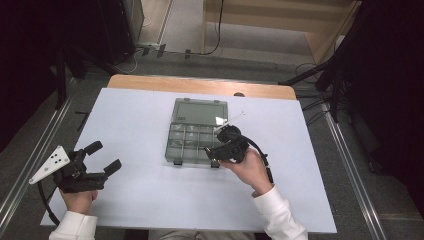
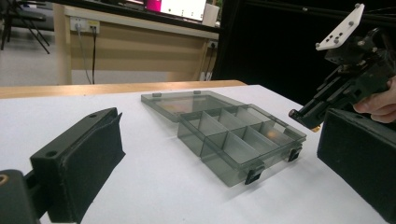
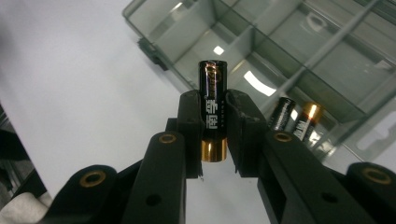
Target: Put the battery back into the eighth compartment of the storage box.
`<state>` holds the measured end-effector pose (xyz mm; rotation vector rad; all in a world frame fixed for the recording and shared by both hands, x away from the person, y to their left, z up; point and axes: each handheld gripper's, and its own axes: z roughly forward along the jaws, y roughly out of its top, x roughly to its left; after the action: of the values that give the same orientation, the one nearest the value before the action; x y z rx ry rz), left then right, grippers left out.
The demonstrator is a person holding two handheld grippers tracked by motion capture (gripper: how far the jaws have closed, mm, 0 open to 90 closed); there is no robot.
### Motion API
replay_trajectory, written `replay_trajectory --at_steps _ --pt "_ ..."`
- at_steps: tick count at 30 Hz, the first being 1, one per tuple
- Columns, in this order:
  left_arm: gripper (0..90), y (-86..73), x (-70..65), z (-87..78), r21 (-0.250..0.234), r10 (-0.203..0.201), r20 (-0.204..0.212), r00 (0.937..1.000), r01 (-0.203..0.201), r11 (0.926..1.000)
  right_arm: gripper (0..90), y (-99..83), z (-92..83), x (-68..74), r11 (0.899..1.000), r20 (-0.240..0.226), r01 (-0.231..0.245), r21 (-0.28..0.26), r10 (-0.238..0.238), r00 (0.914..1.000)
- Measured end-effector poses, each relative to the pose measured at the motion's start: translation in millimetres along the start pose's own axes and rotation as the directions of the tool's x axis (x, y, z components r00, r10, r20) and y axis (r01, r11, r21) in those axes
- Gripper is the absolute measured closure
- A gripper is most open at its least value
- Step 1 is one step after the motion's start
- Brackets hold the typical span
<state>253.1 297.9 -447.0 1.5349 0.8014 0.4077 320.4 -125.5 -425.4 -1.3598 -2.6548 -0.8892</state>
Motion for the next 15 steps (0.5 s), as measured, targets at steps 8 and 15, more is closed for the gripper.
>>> replay_trajectory --at_steps 8,15 --pt "0.0 -0.1 0.3 0.5 0.005 -0.003 -0.001 1.0 0.003 1.0 77.9 -6.8 -0.8 -19.4 0.996 -0.003 -0.087 -0.02 0.087 0.9962" --pt "0.0 -0.1 0.3 0.7 0.003 -0.004 0.0 1.0 0.004 1.0 77.9 -18.3 1.6 -42.9 0.974 -0.009 -0.221 -0.06 0.221 0.9753"
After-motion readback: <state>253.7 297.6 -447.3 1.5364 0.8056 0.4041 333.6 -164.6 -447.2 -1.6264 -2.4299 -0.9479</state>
